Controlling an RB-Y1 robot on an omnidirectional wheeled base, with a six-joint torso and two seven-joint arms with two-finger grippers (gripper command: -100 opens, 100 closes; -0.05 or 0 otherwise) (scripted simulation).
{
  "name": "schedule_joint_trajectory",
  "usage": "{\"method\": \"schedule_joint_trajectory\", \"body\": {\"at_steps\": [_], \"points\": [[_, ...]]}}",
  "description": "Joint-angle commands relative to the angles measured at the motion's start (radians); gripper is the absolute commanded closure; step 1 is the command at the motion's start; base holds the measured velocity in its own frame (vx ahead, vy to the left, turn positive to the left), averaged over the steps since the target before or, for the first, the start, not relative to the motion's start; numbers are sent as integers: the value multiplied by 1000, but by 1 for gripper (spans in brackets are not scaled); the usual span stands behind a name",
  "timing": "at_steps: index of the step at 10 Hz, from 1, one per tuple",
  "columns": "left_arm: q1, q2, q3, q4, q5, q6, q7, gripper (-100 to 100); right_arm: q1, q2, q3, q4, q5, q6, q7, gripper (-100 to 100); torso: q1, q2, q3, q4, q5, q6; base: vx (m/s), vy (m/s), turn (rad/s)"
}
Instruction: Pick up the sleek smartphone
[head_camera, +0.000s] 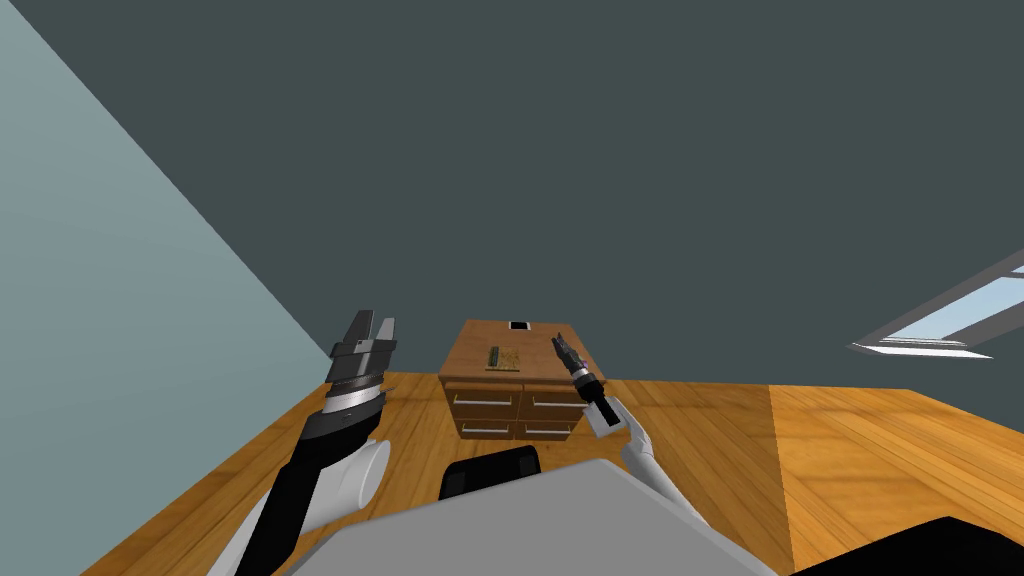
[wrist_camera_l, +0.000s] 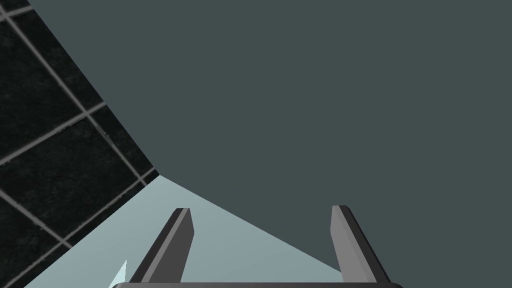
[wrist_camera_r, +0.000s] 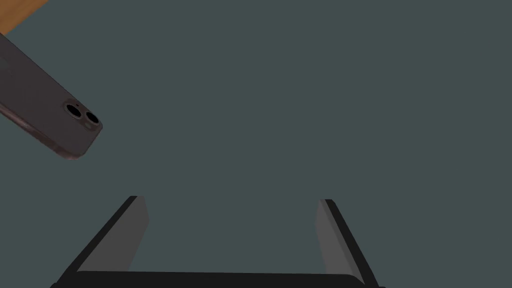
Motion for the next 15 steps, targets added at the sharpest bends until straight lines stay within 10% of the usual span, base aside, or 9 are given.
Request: {"method": "schedule_joint_trajectory", "body": {"at_steps": [1, 15], "points": [[0, 0, 0, 0, 0, 0, 0, 0, -23, -25, -3, 50, 7, 4, 30, -100, 0, 0, 0, 0, 0, 0, 22, 43, -23], [0, 0, 0, 0, 0, 0, 0, 0, -155, -177, -19, 413, 66, 60, 263, -100, 1, -1, 0, 0, 0, 0, 21, 57, -19]]}}
